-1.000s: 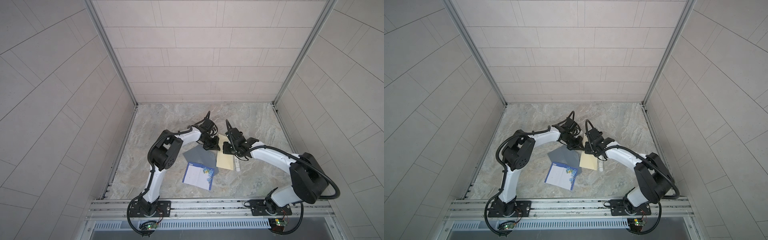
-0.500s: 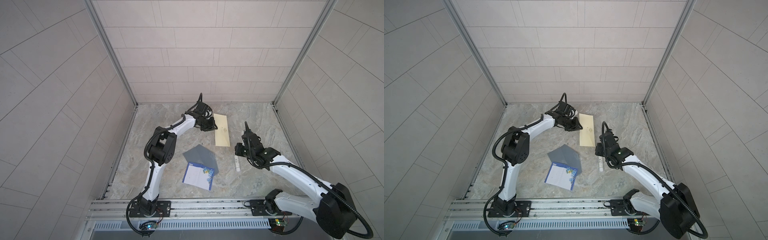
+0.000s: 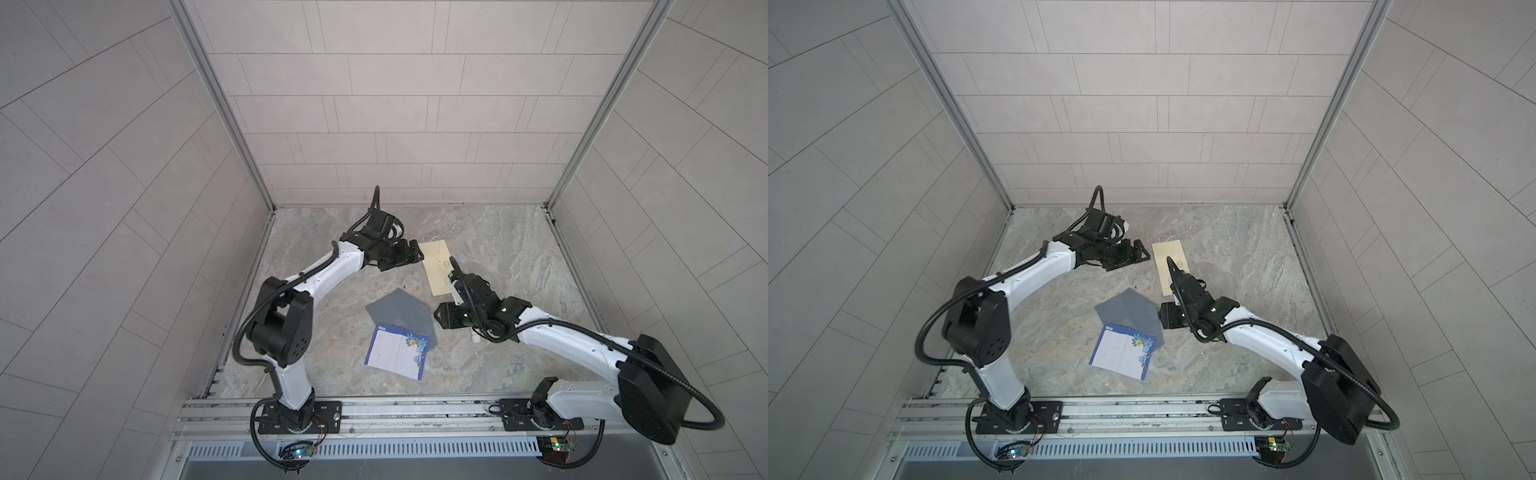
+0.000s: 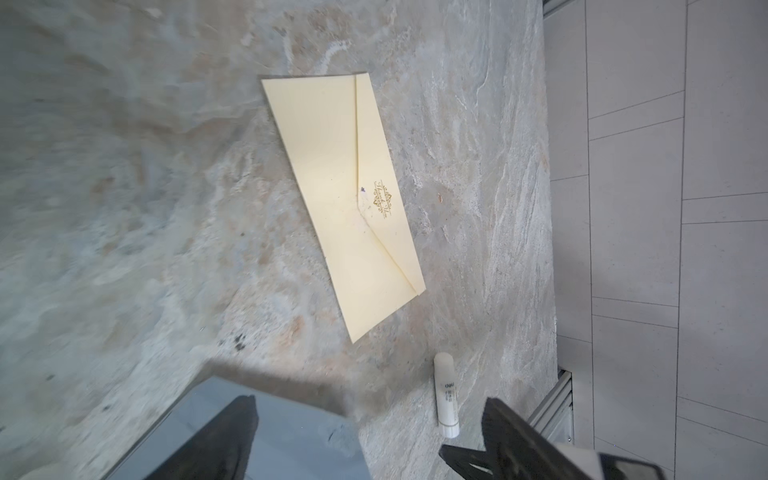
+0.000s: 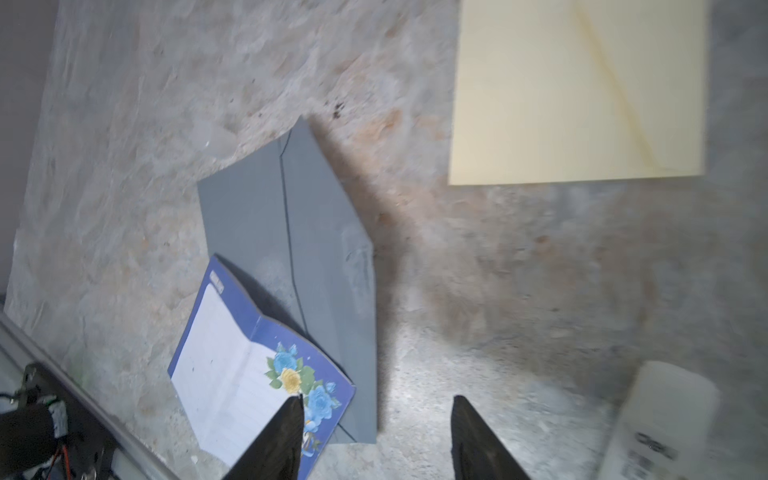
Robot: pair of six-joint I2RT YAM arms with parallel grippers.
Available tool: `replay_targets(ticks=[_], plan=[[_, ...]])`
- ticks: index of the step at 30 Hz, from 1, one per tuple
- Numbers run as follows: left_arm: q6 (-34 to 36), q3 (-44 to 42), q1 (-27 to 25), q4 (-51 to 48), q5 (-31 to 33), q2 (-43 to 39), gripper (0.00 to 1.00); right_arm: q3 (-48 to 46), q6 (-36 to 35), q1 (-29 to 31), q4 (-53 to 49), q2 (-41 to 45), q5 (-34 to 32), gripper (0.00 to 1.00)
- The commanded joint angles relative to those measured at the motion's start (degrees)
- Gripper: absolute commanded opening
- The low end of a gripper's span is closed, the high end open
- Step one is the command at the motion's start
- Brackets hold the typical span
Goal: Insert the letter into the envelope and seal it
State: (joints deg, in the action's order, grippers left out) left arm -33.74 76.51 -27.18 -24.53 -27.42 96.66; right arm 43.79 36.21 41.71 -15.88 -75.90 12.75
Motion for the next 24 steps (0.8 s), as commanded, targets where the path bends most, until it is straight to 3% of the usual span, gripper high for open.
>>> replay_targets(ticks=[1, 6, 11, 14, 19, 24], plan=[[4.45, -7.58, 0.4, -6.92, 2.73, -5.61, 0.93, 3.35, -3.68, 3.32, 1.04, -4.29, 4.16, 0.6], [10.14, -17.18, 0.2, -19.63, 5.31, -13.23, 0.93, 5.75, -4.99, 5.48, 2.47, -10.85, 11.69, 0.6], [11.81, -25.21, 0.02, -24.1, 7.72, -19.2, 0.9, 9.3, -7.53, 7.53, -2.18, -14.36, 12.9, 0.61], [11.71, -27.31, -0.01, -25.44, 9.8, -19.88, 0.75, 8.71, -7.55, 7.55, -4.0, -13.93, 12.19, 0.61], [10.64, -29.62, -0.94, -23.36, 8.81, -17.67, 0.71, 7.33, -8.33, 7.77, -8.19, -14.49, 15.4, 0.61], [8.69, -29.92, -1.64, -21.78, 7.92, -11.7, 0.52, 5.54, -7.99, 7.95, -8.21, -15.05, 17.23, 0.61]])
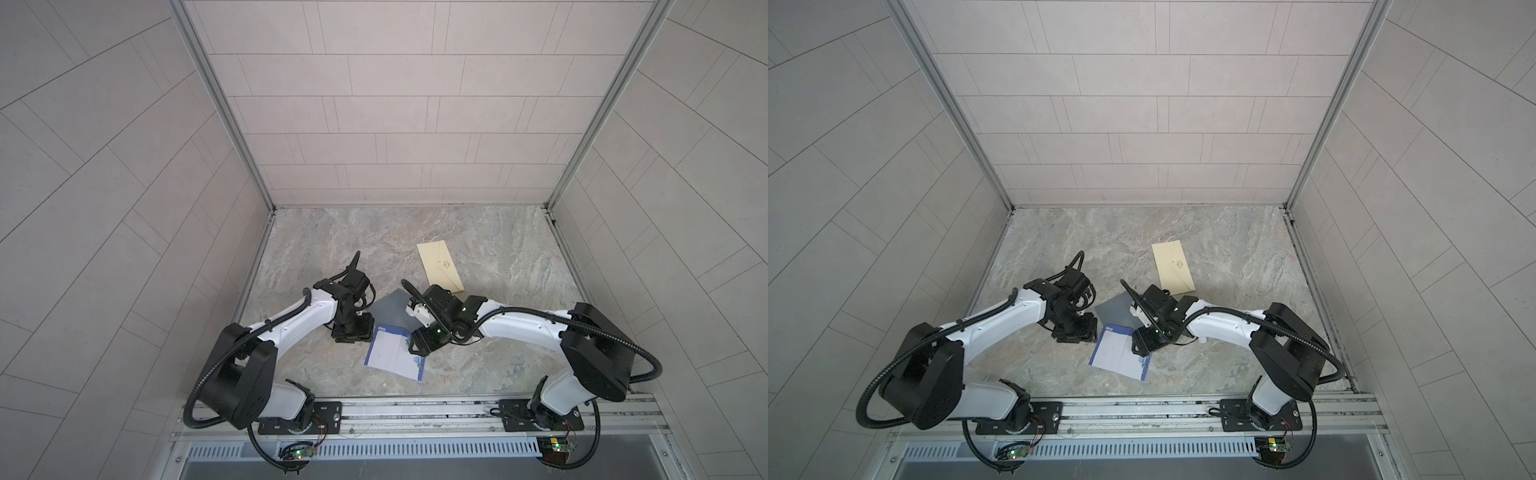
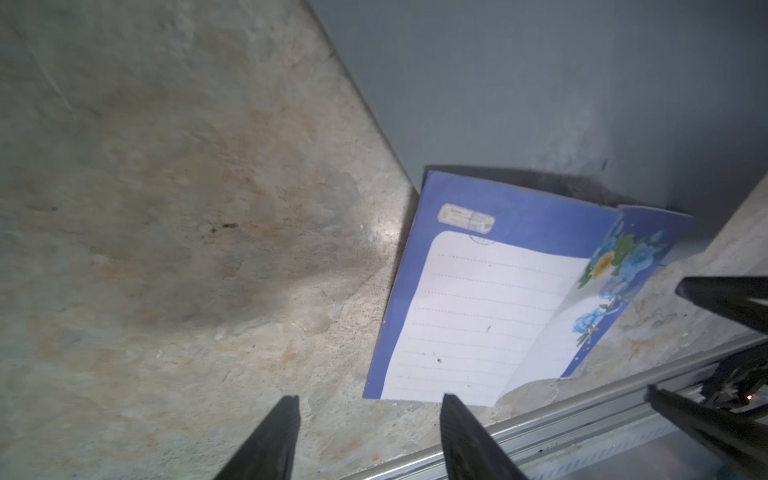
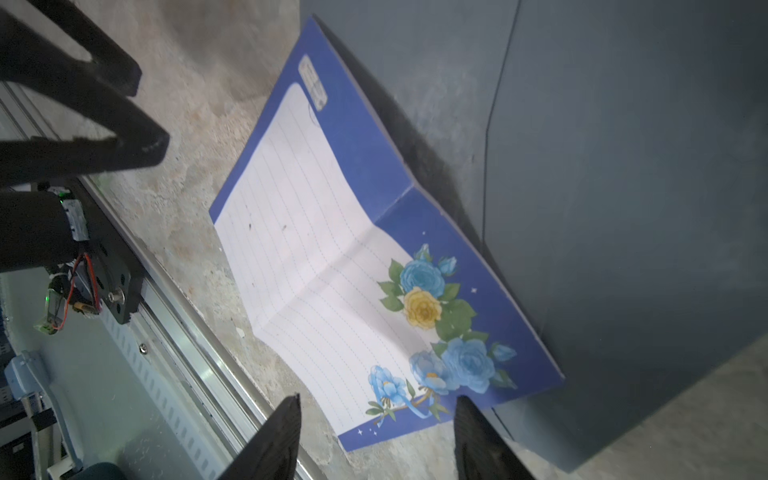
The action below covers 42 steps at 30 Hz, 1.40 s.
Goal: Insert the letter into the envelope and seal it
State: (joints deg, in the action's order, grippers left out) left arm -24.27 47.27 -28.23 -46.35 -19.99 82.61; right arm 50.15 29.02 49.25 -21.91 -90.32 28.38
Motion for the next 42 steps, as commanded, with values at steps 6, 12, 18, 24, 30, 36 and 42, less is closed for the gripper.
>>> replay_targets(ticks=[6, 12, 18, 24, 30, 36, 42], plan=[[-1.83, -0.65, -2.51, 1.17, 2.87, 7.07, 0.34, 0.34, -1.27, 0.32, -1.81, -3.78, 2.94, 0.61], [-1.71, 0.34, -5.3, 3.56, 0.82, 11.87, 0.22, 2.88, -3.52, 0.15, -1.49, -8.07, 5.74, 0.59], [0.31, 2.69, -7.54, 4.81, -2.47, 14.07, 0.17, 5.56, -4.07, -1.89, 1.91, -10.64, 8.97, 0.6], [1.48, 4.69, -7.85, 5.12, -4.97, 13.03, 0.16, 5.57, -1.93, -3.53, 8.48, -8.52, 14.29, 0.6], [2.28, 6.58, -7.81, 5.78, -7.93, 12.36, 0.16, 5.33, -1.82, -3.88, 10.28, -5.75, 16.78, 0.6], [2.38, 7.77, -7.85, 7.01, -9.98, 12.57, 0.16, 5.57, -1.51, -3.92, 11.01, -5.19, 17.92, 0.6], [2.65, 8.46, -7.9, 7.48, -11.01, 11.79, 0.16, 6.34, -0.8, -4.0, 11.58, -4.25, 18.05, 0.6]])
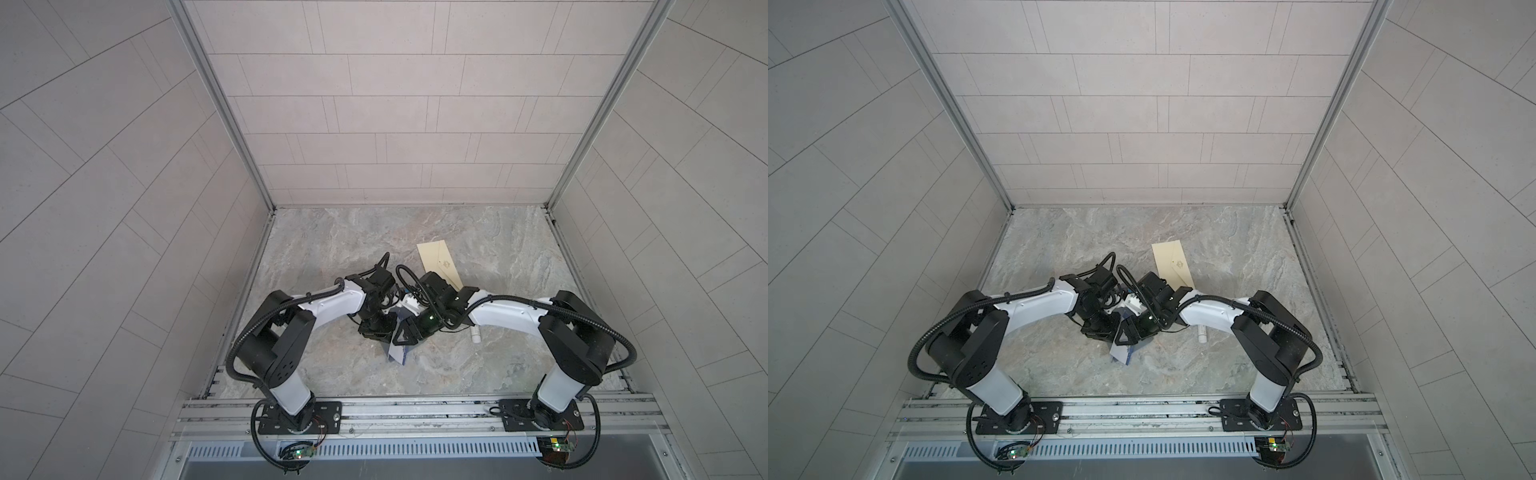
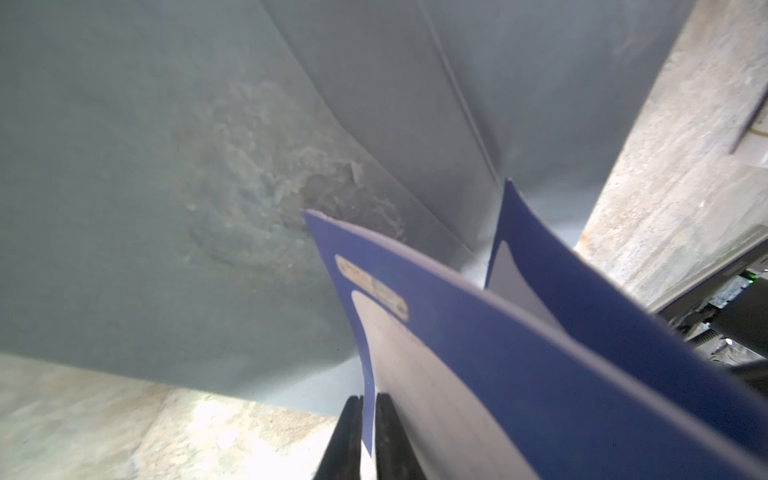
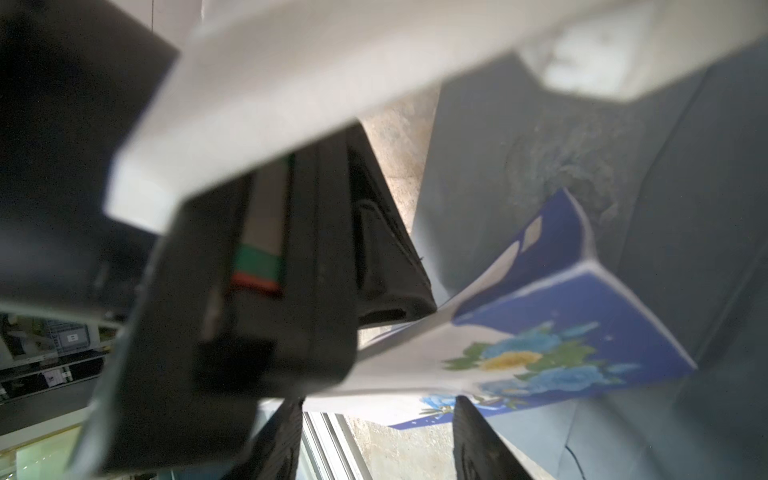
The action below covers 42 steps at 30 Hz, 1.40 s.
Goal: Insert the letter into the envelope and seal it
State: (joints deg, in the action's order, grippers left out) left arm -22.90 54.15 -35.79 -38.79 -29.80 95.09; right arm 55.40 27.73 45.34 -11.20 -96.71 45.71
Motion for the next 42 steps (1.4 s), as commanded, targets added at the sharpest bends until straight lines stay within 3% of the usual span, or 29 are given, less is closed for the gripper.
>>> replay_targets(ticks=[1, 11, 14, 19, 23, 26, 31, 36, 39, 42], plan=[[1.43, 1.66, -0.26, -0.02, -1.52, -0.86, 0.16, 1.25, 0.62, -0.07, 0.86, 2.29, 0.72, 0.6], [1.8, 2.89, -0.25, 0.2, -4.2, -3.16, 0.16, 1.96, 0.93, -0.03, -1.51, 2.46, -2.51, 0.61], [1.54, 3.24, -0.25, 0.38, -4.75, -3.58, 0.16, 2.0, 0.63, 0.01, -2.93, 2.99, -5.47, 0.57], [1.05, 3.47, -0.24, 0.56, -3.65, -4.64, 0.16, 2.25, -0.48, 0.01, -6.86, 3.02, -10.24, 0.43], [0.84, 4.26, -0.04, 0.23, -2.67, -5.3, 0.16, 0.9, -0.57, 0.01, -7.69, 3.91, -13.24, 0.2], [0.07, 4.87, 0.77, 0.54, -1.79, -6.81, 0.16, -0.61, -0.14, -0.42, -7.35, 6.11, -13.67, 0.11], [-0.82, 5.81, 3.85, 3.82, -4.98, -11.82, 0.31, -2.88, -0.5, -3.81, -7.94, 13.93, -11.44, 0.0], [-3.56, 5.32, 6.8, 9.82, -10.58, -15.09, 0.56, -7.05, 3.92, -12.75, -1.65, 23.17, -6.54, 0.0], [-5.35, 3.79, 8.58, 10.39, -8.88, -15.07, 0.64, -6.3, 3.44, -13.45, -1.01, 23.02, -7.45, 0.0], [-7.93, 1.13, 11.19, 8.9, -6.02, -14.64, 0.66, -4.36, 3.61, -12.97, -0.93, 18.6, -7.75, 0.0]])
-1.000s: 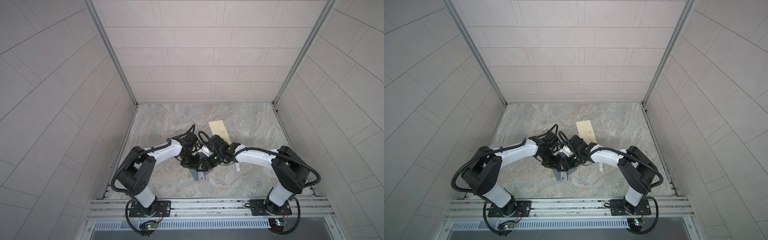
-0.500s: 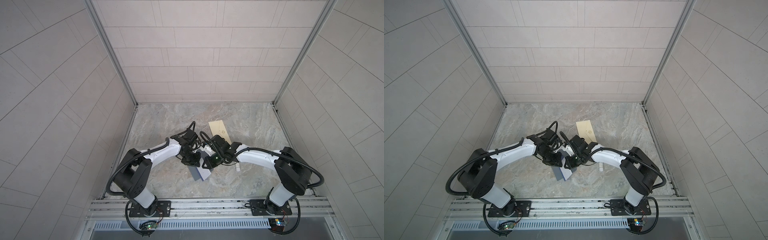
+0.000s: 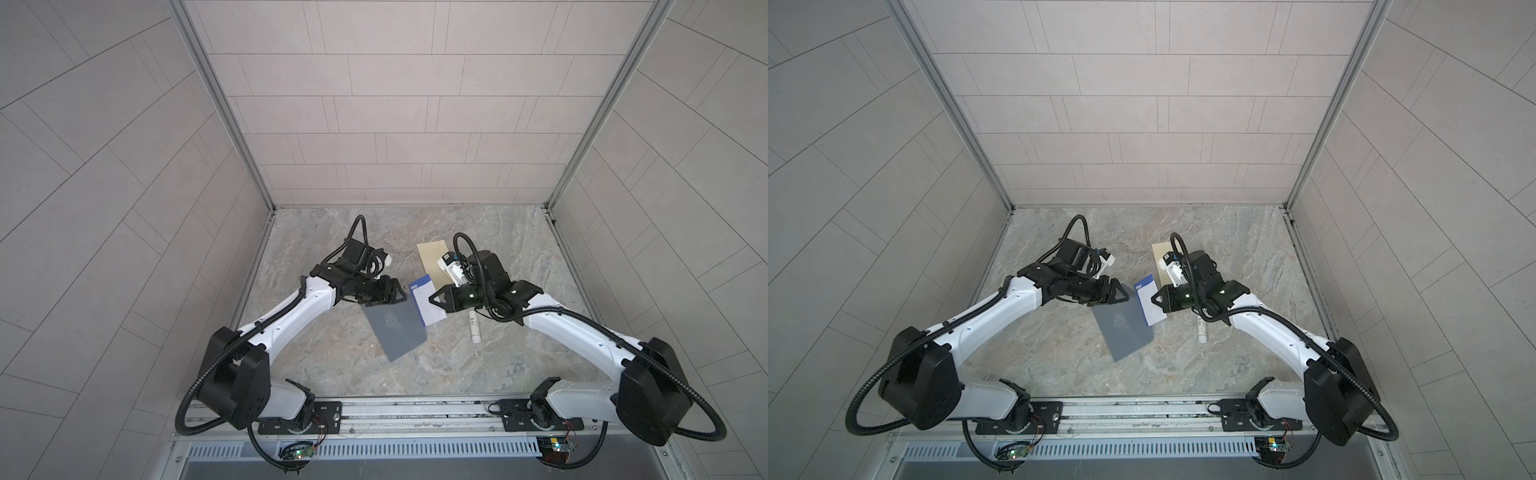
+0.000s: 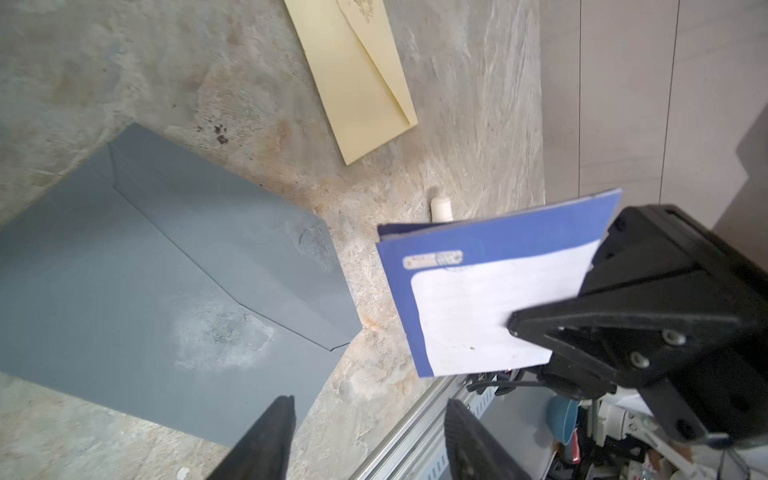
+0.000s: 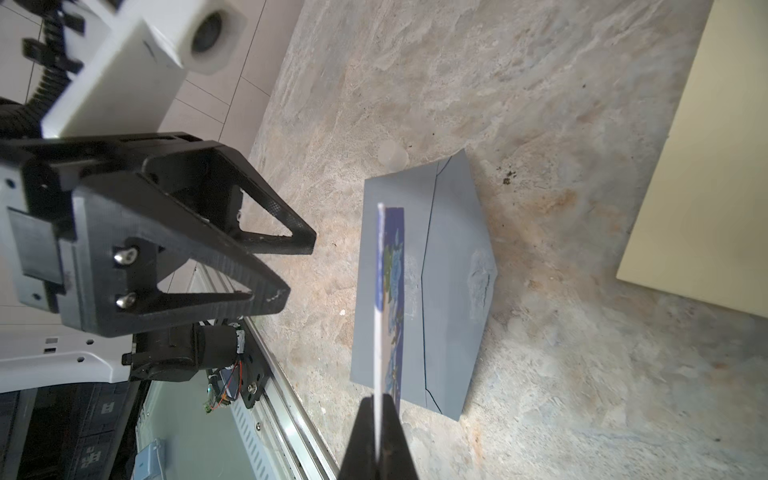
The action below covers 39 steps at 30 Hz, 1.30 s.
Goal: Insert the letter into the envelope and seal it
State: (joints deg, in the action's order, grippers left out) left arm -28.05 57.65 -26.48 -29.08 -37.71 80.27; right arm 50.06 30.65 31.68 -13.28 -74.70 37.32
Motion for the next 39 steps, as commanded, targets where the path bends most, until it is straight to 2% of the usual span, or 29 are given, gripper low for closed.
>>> replay_targets(ticks=[1, 7, 15, 21, 26, 32, 39], plan=[[-3.12, -3.26, 2.61, -1.56, 2.96, 0.1, 0.66, 1.47, 0.64, 0.89, 1.5, -4.69, 0.04, 0.0], [-0.75, -6.9, 3.28, -10.63, 12.86, -1.01, 0.66, 3.58, 3.8, 1.28, 6.05, -13.86, -3.4, 0.0], [0.34, -8.81, 3.19, -11.88, 16.58, 5.54, 0.54, 6.79, 4.18, 2.02, 0.55, -21.74, -12.42, 0.0], [1.4, -6.65, 3.04, -10.84, 18.0, 10.69, 0.5, 9.84, 0.28, 6.43, -7.14, -24.94, -19.88, 0.0], [2.68, -4.18, 1.03, -10.35, 19.26, 14.2, 0.49, 10.24, 0.92, 9.24, -6.72, -27.13, -20.46, 0.0], [2.75, -3.06, -2.29, -9.37, 17.95, 16.88, 0.49, 10.24, 3.71, 9.54, -4.65, -27.31, -20.5, 0.0], [2.57, -3.07, -3.23, -7.68, 16.41, 16.91, 0.49, 10.92, 5.01, 9.73, -3.08, -28.45, -19.75, 0.0]])
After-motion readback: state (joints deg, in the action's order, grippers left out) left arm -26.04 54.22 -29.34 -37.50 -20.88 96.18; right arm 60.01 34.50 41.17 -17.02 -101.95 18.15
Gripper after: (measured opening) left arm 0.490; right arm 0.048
